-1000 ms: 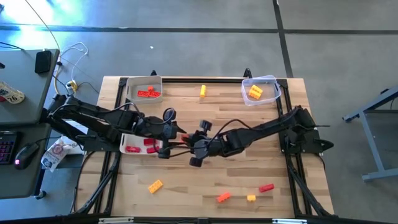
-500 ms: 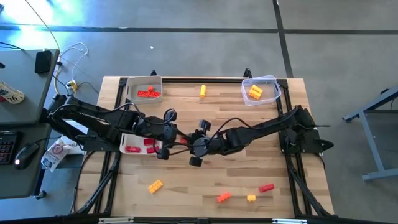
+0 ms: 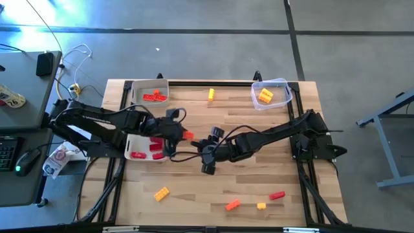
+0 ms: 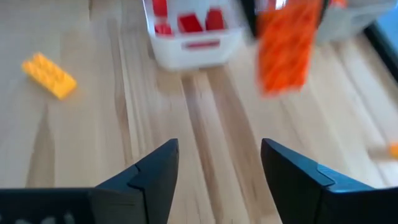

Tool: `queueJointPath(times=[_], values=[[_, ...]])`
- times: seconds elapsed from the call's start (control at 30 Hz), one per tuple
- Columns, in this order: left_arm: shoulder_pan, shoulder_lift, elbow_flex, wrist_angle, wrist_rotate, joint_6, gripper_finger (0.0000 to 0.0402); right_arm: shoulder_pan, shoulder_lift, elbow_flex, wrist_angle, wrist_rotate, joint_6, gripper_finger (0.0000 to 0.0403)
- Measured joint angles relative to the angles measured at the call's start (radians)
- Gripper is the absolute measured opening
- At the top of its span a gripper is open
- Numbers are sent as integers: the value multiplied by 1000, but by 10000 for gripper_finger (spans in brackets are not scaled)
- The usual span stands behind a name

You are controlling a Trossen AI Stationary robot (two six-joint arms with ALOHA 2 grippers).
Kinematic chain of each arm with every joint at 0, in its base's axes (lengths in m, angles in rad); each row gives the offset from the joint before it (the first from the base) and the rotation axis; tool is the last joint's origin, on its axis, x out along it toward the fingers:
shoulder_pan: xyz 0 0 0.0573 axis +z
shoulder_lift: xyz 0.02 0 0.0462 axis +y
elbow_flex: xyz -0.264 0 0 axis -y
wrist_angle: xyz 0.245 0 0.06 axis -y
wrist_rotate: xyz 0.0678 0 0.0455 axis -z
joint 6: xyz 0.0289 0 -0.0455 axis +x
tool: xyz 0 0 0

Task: Sort & place blocks by color
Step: Put the orange game piece into the gray bin

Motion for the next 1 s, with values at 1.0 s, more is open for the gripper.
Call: queueJointPath(times=[1.0], values=[[765, 0, 0, -118, -13, -55, 114, 7, 0, 0, -553, -93, 257, 216]])
